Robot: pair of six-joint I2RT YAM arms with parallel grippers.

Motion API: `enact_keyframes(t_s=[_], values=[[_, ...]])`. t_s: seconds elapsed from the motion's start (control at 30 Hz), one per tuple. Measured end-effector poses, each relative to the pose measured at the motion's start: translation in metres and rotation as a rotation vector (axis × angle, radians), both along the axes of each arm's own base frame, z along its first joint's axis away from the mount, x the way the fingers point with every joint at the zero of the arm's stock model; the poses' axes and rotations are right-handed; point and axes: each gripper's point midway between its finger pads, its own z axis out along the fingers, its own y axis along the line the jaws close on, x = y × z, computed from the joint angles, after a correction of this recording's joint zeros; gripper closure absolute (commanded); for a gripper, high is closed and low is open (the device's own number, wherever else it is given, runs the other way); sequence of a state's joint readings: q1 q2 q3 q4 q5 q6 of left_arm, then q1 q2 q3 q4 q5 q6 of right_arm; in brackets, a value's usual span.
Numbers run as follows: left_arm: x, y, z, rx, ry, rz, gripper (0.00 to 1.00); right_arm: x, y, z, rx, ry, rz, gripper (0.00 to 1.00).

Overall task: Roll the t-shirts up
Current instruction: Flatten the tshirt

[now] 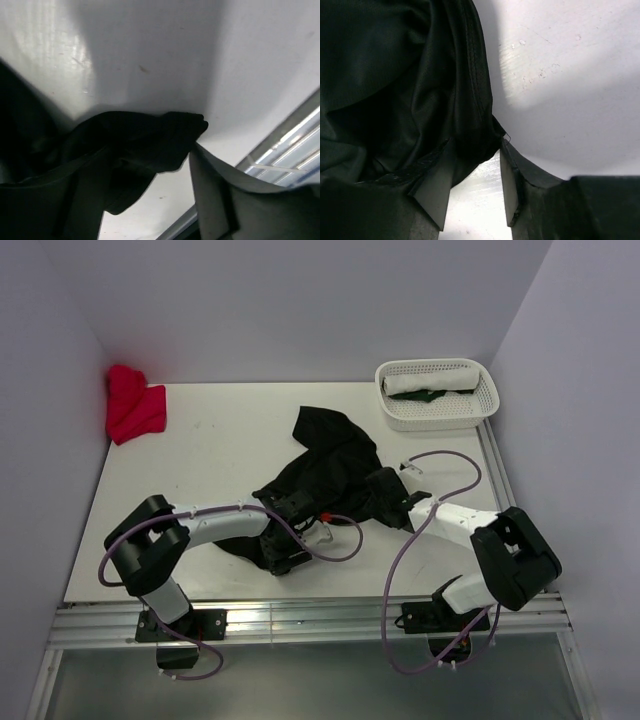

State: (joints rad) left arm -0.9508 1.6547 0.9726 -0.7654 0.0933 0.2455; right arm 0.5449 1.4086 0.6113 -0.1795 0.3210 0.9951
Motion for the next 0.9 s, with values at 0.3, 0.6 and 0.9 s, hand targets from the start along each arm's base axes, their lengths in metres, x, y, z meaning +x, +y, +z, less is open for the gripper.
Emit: enact_keyframes(t_s=[0.3, 0.6, 0.9], values=[[0.018, 0.005, 0.0, 0.04, -0.092, 0.012, 1.0, 0.005, 0.002, 0.0, 0.001, 0.002, 0.007, 0.98], [0.084, -0.004, 0.099, -0.174, -0.205, 0.144, 1.0, 0.02, 0.006, 0.042, 0.028, -0.075, 0.015, 1.0], [0.188, 0.109, 0.232, -0.388, -0.509, 0.501, 1.0, 0.038, -0.014, 0.167, 0.112, -0.341, -0.023, 1.0]])
